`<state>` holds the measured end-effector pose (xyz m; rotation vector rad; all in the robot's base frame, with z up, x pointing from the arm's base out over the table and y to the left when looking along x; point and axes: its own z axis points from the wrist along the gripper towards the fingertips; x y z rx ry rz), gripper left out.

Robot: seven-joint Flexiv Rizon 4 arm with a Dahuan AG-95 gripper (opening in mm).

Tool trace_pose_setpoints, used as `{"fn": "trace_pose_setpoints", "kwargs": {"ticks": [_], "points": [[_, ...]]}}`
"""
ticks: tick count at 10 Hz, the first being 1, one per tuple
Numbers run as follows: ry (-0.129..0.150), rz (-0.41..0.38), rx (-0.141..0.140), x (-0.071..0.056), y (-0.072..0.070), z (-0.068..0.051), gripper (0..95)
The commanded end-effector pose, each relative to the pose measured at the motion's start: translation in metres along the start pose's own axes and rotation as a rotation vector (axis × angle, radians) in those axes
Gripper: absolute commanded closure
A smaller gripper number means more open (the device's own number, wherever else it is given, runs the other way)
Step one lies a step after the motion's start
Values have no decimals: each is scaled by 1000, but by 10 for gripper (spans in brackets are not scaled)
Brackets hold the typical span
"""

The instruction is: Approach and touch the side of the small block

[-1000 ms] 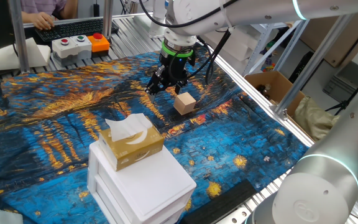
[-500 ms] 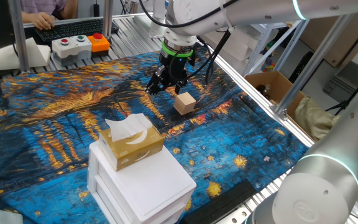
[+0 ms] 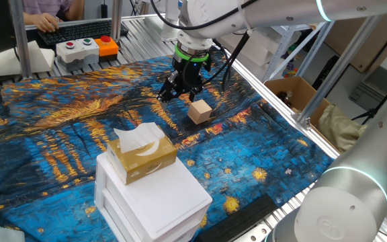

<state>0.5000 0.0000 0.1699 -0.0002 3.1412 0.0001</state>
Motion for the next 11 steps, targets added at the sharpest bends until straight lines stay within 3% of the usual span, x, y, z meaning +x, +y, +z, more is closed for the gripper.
{"fn": "trace_pose_setpoints", "kwargs": {"ticks": [1, 5, 11], "points": [[-23, 124, -7, 0, 0, 0, 760], [-21, 125, -36, 0, 1, 1, 760], [-21, 125, -43, -1, 1, 3, 760]]}}
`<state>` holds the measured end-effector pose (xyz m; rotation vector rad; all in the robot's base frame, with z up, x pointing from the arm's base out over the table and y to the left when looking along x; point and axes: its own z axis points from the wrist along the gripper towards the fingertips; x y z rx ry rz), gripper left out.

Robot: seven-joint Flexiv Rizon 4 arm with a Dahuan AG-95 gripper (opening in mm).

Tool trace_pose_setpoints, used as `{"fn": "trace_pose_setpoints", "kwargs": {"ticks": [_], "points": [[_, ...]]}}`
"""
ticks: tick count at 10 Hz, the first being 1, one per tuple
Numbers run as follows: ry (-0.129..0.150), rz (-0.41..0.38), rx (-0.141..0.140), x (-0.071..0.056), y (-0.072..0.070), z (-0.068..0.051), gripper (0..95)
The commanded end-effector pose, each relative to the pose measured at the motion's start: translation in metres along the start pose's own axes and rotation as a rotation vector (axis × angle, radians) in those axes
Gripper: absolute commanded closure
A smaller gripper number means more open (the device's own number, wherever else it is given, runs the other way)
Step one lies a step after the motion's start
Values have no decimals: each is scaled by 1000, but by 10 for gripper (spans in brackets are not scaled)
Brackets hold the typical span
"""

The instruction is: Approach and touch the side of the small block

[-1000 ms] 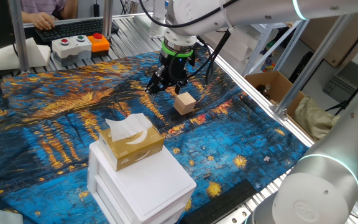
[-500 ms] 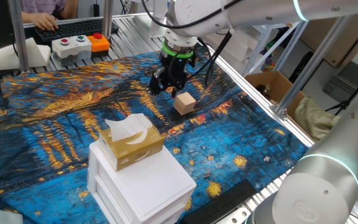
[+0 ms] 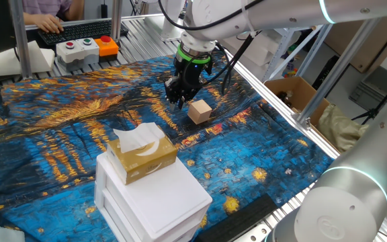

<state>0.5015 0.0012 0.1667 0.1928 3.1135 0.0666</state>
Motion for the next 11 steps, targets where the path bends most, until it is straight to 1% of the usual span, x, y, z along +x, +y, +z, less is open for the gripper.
{"fn": "trace_pose_setpoints", "kwargs": {"ticks": [1, 11], "points": [[1, 2, -3, 0, 0, 0, 760], [2, 4, -13, 0, 1, 4, 760]]}}
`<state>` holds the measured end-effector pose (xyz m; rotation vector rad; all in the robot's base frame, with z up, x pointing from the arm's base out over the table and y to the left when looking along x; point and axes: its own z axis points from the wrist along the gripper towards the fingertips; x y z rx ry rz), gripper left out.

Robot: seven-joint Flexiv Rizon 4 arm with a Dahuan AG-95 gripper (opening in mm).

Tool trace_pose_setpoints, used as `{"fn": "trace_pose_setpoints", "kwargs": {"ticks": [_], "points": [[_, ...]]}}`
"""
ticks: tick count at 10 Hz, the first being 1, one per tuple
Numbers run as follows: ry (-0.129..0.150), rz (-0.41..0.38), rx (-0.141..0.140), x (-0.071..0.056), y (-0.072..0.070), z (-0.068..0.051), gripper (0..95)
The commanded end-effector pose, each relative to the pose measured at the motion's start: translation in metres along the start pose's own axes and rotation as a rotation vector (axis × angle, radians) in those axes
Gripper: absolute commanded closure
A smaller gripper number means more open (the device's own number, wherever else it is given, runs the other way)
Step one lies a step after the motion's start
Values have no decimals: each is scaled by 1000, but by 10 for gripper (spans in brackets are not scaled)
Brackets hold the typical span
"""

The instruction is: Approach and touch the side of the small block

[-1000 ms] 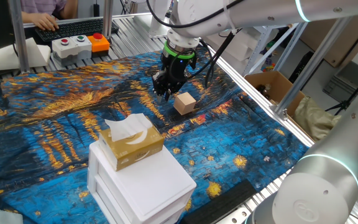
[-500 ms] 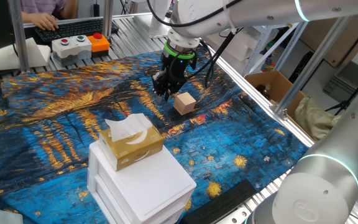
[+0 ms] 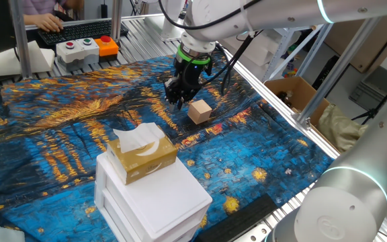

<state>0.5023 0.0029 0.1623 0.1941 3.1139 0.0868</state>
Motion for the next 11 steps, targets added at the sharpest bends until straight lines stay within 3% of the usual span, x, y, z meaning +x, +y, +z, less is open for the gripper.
{"fn": "trace_pose_setpoints", "kwargs": {"ticks": [1, 5, 6, 8, 9, 11], "points": [[0, 4, -1, 0, 0, 1, 760], [0, 17, 0, 0, 1, 2, 760], [0, 59, -1, 0, 1, 2, 760], [-1, 72, 1, 0, 1, 3, 760], [0, 68, 0, 0, 1, 4, 950], [0, 69, 1, -1, 2, 6, 950]]}}
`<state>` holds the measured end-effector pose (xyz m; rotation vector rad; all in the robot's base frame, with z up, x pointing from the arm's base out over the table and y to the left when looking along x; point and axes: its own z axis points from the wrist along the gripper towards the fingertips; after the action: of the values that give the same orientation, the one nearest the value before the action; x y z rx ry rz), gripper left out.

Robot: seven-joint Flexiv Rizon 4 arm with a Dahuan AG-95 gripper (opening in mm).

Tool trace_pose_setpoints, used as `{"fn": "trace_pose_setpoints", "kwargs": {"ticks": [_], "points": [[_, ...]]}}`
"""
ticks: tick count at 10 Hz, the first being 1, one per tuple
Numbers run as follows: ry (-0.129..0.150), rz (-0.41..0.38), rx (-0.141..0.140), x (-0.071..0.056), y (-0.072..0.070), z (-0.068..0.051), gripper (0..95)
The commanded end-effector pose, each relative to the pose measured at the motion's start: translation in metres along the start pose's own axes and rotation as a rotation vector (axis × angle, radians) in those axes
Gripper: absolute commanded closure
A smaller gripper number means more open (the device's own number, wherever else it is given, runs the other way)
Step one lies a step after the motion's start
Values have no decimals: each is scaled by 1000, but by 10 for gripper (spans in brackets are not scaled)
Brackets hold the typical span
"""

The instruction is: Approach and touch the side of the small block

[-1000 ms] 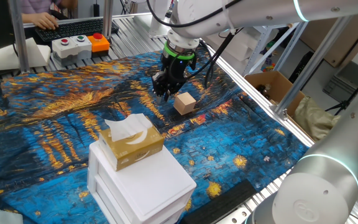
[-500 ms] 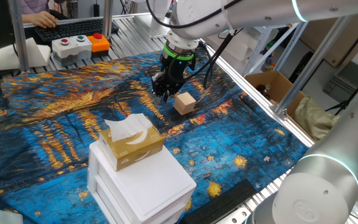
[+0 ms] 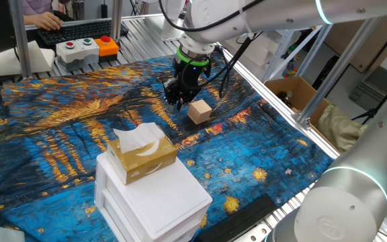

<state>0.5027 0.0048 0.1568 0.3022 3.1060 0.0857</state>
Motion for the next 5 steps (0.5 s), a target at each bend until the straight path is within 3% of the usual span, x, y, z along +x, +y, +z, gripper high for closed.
{"fn": "trace_pose_setpoints", "kwargs": {"ticks": [1, 5], "points": [[1, 0, 0, -1, 0, 1, 950], [0, -2, 9, -5, -2, 9, 950]]}}
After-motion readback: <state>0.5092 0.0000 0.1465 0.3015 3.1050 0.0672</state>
